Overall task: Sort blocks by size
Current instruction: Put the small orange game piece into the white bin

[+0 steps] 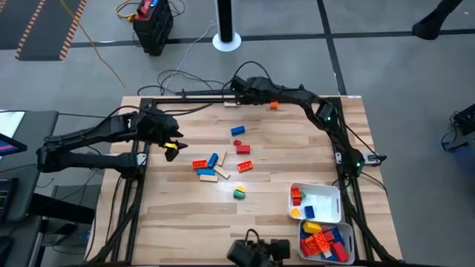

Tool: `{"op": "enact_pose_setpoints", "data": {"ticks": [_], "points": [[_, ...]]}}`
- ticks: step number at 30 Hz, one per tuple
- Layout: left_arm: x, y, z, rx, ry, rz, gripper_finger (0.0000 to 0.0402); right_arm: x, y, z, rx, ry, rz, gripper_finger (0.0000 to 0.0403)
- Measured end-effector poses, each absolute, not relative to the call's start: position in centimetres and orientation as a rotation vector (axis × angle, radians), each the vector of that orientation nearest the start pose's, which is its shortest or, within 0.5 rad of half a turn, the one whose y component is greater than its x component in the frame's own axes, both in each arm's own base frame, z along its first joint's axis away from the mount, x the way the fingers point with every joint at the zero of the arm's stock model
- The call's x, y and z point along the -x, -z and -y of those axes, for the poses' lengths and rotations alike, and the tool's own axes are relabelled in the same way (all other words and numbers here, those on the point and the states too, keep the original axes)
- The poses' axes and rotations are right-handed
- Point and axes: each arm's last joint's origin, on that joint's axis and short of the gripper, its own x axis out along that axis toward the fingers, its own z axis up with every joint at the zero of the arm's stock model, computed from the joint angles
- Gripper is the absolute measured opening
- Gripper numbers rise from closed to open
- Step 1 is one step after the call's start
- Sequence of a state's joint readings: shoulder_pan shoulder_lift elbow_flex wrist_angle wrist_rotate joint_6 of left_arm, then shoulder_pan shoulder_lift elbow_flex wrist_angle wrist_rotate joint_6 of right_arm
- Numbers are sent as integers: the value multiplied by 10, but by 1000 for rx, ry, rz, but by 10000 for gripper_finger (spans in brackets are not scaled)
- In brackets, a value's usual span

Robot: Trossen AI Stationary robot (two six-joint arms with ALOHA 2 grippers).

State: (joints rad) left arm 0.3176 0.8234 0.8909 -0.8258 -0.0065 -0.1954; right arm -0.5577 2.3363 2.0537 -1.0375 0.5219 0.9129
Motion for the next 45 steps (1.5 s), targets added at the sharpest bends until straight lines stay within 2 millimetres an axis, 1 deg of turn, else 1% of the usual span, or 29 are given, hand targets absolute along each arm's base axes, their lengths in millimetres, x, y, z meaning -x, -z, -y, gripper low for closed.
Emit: {"op": "enact_pose_setpoints", "data": {"ticks": [3, 6, 8, 12, 14, 19, 21, 26, 33, 37, 38, 40, 45], "points": [[-137, -311, -46, 312, -407, -686, 233, -386, -179, 269, -750, 1507, -924, 222], [-132, -314, -45, 314, -426, -657, 233, -379, -170, 267, -786, 1566, -949, 209], [-130, -315, -44, 313, -434, -646, 233, -379, -169, 264, -779, 1567, -965, 199], [-129, -316, -44, 312, -435, -641, 233, -382, -171, 260, -758, 1586, -937, 181], [-128, -315, -44, 313, -436, -650, 233, -378, -169, 263, -786, 1605, -933, 172], [-126, -313, -43, 336, -444, -679, 233, -361, -167, 274, -830, 1699, -951, 153], [-126, -312, -43, 338, -445, -689, 233, -359, -167, 274, -828, 1722, -947, 149], [-126, -312, -43, 337, -444, -691, 233, -361, -167, 273, -826, 1722, -940, 137], [-125, -312, -42, 357, -440, -694, 233, -349, -166, 293, -923, 1696, -926, 119], [-123, -312, -42, 365, -435, -694, 233, -349, -166, 300, -953, 1617, -937, 116], [-122, -312, -41, 364, -435, -690, 233, -350, -163, 301, -967, 1606, -944, 116], [-121, -313, -41, 364, -435, -681, 233, -349, -159, 302, -987, 1575, -969, 116], [-115, -316, -39, 370, -446, -657, 233, -346, -154, 295, -987, 1547, -1050, 116]]}}
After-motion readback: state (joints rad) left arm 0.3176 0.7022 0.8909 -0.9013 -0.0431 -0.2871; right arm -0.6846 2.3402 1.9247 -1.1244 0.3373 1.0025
